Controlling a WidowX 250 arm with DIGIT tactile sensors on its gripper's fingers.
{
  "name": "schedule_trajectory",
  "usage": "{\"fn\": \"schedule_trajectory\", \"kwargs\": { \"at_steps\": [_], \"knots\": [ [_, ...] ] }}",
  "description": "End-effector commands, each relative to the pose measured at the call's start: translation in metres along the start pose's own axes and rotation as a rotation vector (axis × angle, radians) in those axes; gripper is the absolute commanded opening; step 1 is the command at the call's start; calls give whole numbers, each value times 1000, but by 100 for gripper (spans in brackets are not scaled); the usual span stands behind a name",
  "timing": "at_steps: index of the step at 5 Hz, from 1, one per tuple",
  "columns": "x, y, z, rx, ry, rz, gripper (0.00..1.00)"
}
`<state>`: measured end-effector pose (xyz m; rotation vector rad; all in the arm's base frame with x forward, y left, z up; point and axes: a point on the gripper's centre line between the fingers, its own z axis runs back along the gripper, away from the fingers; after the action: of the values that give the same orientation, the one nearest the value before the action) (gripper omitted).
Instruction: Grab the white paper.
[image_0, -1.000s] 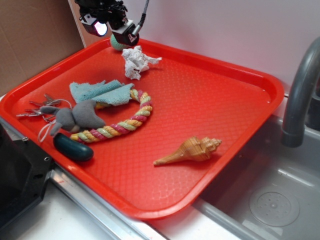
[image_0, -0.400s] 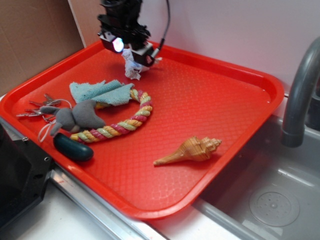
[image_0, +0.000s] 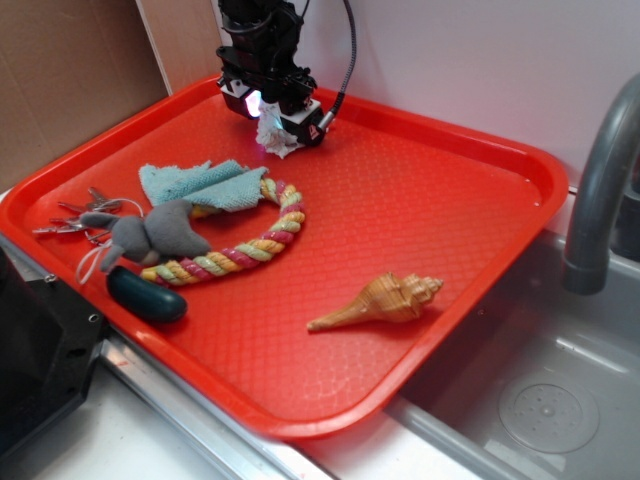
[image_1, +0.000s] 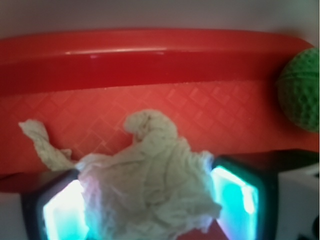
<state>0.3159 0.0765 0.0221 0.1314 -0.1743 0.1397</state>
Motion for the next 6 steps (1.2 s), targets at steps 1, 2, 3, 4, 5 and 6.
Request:
{"fn": "schedule_trajectory", "kwargs": {
  "at_steps": [1,2,3,4,5,6],
  "knots": [
    [-1,13,31,-16,-42,28,0],
    [-4,14,30,-16,-9,37,0],
    [-24,13,80,6,-13,53,0],
    [-43,-15,135,9,-121,35,0],
    [-50,-46,191,7,-144,-26,0],
    [-55,-53,234,-74,-100,-29,0]
  ]
}}
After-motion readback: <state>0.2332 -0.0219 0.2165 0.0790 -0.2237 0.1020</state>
